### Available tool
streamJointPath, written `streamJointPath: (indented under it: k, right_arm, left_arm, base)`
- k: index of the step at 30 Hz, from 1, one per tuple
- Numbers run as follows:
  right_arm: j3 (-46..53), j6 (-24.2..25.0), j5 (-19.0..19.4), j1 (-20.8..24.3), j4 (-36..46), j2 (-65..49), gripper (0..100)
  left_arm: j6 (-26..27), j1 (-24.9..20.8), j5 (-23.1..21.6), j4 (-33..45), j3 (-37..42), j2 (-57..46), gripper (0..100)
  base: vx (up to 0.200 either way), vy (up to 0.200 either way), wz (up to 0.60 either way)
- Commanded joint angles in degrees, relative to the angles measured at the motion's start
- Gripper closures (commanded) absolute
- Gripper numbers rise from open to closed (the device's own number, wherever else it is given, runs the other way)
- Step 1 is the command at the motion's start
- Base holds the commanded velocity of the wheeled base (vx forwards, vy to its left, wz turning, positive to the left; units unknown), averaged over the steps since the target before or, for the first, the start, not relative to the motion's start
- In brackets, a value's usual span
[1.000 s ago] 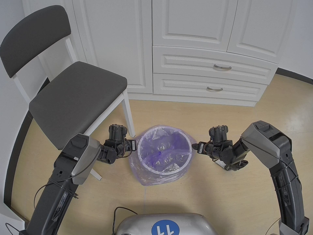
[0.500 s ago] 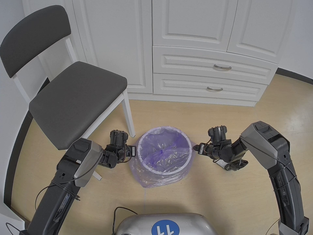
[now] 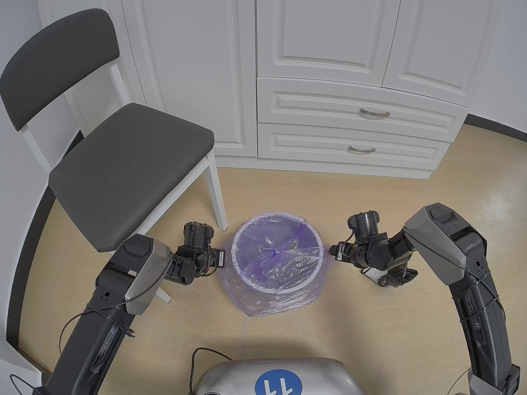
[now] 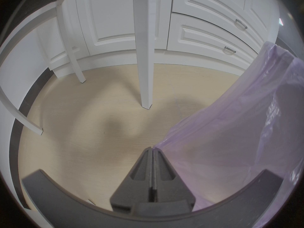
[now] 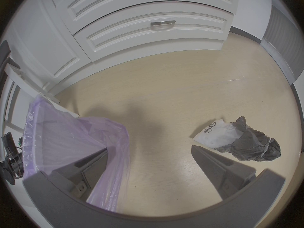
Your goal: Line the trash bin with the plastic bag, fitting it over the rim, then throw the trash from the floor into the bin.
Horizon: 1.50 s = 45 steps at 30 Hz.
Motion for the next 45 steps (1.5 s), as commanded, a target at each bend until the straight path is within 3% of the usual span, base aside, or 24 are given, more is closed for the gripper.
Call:
streamJointPath:
  k: [1,13,24,25,32,35,37,38,41,43,45]
  right_arm:
    - [-0.43,0.01,-0.08,0.21,-0.15,0.08,0]
    - [8.10,-0.69,-0.70,2.76,-8.50,-5.64,0]
    - [13.55,-5.97,-3.86,2.24,-11.40,-13.28,0]
    - [15.39,-6.06,-3.86,2.50,-11.48,-15.57,0]
    - [22.51,-8.78,-3.95,3.73,-15.97,-21.55,0]
    - [28.05,-13.26,-3.95,3.64,-22.73,-25.06,0]
    - [28.49,-13.53,-3.95,3.64,-23.35,-25.32,0]
    - [32.18,-16.60,-3.95,3.64,-27.92,-27.70,0]
    - [37.45,-19.06,-4.12,3.47,-32.58,-31.04,0]
    - [41.58,-20.91,-4.74,3.29,-35.39,-32.88,0]
    - [41.58,-20.91,-4.74,3.29,-35.39,-32.88,0]
  left_arm:
    - [-0.08,0.01,-0.07,-0.52,-0.01,0.02,100]
    - [-1.75,-0.25,-1.30,-6.49,-0.01,-1.12,100]
    - [-1.40,-0.34,-3.49,-11.59,3.05,-2.88,100]
    - [-1.40,-0.17,-4.55,-11.59,5.07,-4.02,0]
    - [-1.04,0.98,-5.34,-10.45,6.39,-6.04,0]
    - [3.17,1.59,-4.72,-11.33,12.10,-9.20,0]
    - [3.44,1.68,-4.72,-11.42,12.71,-9.64,0]
    - [4.23,1.77,-4.37,-11.77,18.78,-13.34,0]
    - [4.32,1.24,-1.38,-14.14,25.55,-16.85,0]
    - [4.76,0.45,2.39,-15.99,29.76,-18.78,0]
    - [4.76,0.45,2.39,-15.99,29.76,-18.78,0]
  base:
    - [0.000,0.000,0.00]
    - [0.000,0.000,0.00]
    - [0.000,0.000,0.00]
    - [0.000,0.000,0.00]
    - [0.000,0.000,0.00]
    - [0.000,0.000,0.00]
    - [0.000,0.000,0.00]
    - [0.000,0.000,0.00]
    - [0.000,0.000,0.00]
    - [0.000,0.000,0.00]
    - [0.000,0.000,0.00]
